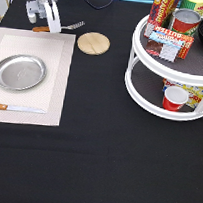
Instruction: Arrange plate and fork
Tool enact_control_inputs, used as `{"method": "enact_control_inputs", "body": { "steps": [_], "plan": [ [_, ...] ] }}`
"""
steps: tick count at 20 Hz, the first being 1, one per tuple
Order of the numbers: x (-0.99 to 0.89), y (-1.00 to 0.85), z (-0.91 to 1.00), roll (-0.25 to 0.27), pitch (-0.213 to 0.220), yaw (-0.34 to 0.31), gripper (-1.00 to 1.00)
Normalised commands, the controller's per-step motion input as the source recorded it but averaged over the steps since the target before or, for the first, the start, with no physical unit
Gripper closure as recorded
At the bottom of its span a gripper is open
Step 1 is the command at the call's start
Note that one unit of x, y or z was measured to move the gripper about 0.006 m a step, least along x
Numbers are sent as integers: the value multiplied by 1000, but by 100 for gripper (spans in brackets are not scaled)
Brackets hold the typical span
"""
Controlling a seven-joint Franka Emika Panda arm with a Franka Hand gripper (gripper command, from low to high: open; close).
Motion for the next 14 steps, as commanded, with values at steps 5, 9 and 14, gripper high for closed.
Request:
{"method": "enact_control_inputs", "body": {
  "steps": [5,9,14],
  "plan": [
    [516,-534,441,50,139,-55,100],
    [461,-744,425,4,106,-7,100],
    [478,-715,215,0,96,-16,100]
  ]
}}
